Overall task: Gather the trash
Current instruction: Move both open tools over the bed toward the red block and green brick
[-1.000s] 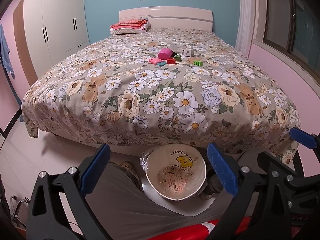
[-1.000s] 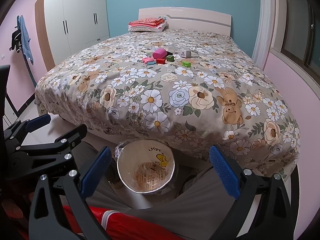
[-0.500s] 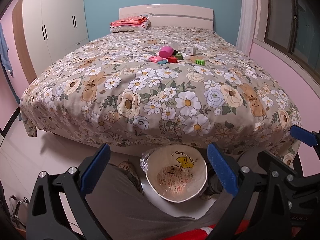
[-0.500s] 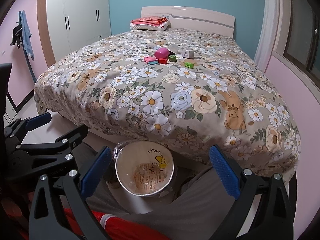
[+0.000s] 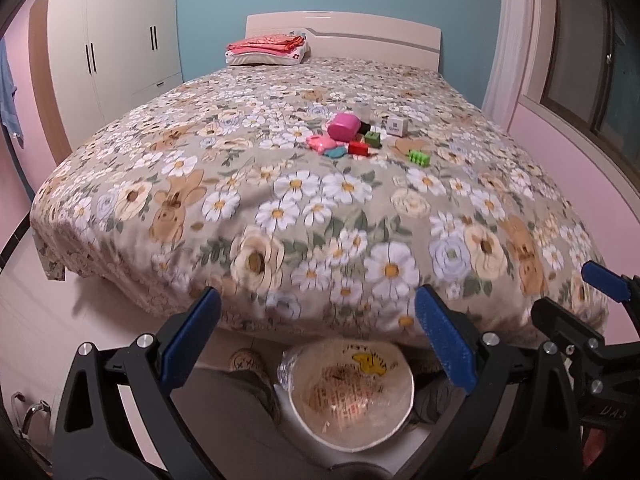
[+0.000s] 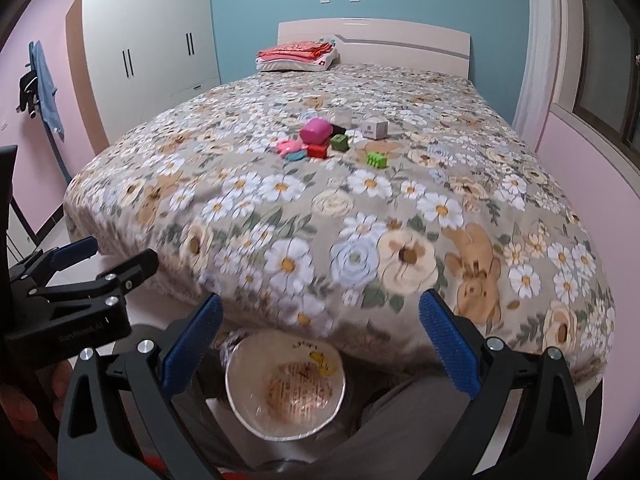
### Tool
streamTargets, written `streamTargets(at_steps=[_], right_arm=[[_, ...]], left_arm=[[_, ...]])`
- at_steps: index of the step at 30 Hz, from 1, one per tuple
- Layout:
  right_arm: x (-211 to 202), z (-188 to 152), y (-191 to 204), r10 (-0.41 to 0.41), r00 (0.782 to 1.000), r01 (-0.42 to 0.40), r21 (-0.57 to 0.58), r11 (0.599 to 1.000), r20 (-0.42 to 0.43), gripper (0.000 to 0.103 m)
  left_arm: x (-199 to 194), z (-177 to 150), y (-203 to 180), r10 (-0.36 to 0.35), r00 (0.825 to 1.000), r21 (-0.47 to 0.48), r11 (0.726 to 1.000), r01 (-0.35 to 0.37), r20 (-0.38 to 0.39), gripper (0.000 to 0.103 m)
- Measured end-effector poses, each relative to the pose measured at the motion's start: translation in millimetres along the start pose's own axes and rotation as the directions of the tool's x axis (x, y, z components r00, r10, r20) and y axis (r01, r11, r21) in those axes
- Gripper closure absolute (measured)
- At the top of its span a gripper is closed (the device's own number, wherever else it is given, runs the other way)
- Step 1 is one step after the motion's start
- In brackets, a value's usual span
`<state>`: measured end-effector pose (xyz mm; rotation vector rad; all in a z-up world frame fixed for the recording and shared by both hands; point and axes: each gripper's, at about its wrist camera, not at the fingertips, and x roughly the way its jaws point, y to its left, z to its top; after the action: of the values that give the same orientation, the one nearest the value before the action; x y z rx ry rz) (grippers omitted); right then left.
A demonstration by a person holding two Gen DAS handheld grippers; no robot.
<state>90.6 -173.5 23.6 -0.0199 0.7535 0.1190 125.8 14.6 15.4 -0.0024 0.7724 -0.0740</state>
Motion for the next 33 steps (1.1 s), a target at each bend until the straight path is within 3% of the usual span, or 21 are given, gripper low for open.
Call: streamTargets(at_steps=[15, 24, 29, 33], right_arm=[[85.4, 73.8, -48.7, -0.031, 0.998, 0.030, -0.013, 0.999, -0.048, 0.003], [143.1, 104.8, -77.8, -0.032, 0.996, 0.029, -0.037, 0.999, -0.083, 0.003], [180.3, 121.0, -94.0, 0.021, 0.994, -0.027, -0.054, 0.998, -0.111, 0.003], [211.5, 132.5, -105.1, 0.073, 0.987, -0.087, -0.091, 0.992, -0.141, 0.003]], left_arm=[[112.0, 102.3, 15.1, 0.036, 0.995, -0.120, 0.992, -0.047, -0.089, 0.008], [182.3, 154.8, 5.1, 0.012, 0.988, -0.170, 0.985, -0.039, -0.152, 0.008], [219.6, 175.6, -12.0, -0.046, 0.991, -0.091, 0.995, 0.034, -0.130, 0.008], [249.2, 192.5, -26.4, -0.124, 0.988, 0.091, 0.987, 0.133, -0.094, 0.008]])
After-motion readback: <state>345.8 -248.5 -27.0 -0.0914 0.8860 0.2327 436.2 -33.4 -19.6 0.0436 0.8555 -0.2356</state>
